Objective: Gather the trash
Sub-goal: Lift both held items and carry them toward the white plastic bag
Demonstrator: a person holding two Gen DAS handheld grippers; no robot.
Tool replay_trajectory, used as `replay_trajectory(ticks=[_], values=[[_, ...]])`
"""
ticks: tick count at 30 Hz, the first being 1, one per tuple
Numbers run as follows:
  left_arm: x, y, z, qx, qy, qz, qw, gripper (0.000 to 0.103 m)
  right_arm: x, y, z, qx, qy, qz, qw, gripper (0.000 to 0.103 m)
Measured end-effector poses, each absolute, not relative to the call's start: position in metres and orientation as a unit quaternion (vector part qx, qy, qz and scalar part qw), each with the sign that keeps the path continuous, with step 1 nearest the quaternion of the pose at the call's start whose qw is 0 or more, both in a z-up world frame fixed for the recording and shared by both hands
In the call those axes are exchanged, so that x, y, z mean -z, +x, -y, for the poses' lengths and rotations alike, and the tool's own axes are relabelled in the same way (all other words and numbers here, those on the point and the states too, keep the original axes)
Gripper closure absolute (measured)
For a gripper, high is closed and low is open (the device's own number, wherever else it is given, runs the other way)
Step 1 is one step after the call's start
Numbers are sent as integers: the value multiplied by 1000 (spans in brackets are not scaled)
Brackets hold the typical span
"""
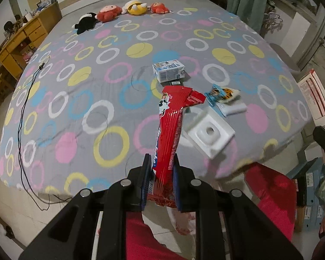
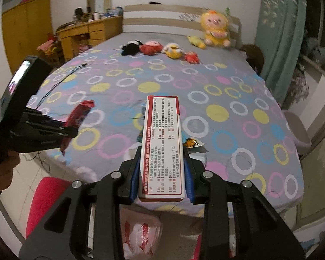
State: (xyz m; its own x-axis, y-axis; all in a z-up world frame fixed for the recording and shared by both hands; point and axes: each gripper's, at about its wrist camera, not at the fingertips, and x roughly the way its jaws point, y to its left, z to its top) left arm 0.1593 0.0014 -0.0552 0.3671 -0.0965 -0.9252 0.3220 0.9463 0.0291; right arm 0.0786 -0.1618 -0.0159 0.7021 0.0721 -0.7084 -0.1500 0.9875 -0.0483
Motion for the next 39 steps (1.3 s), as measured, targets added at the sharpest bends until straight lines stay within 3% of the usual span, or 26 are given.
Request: replay_trajectory(ticks=[20, 39], values=[[67, 53, 0, 150, 86, -546, 820, 84, 15, -27, 121, -89, -77, -370, 921, 70], [138, 26, 9, 153, 53, -595, 787, 84, 86, -43, 124, -77, -49, -437, 895, 70]])
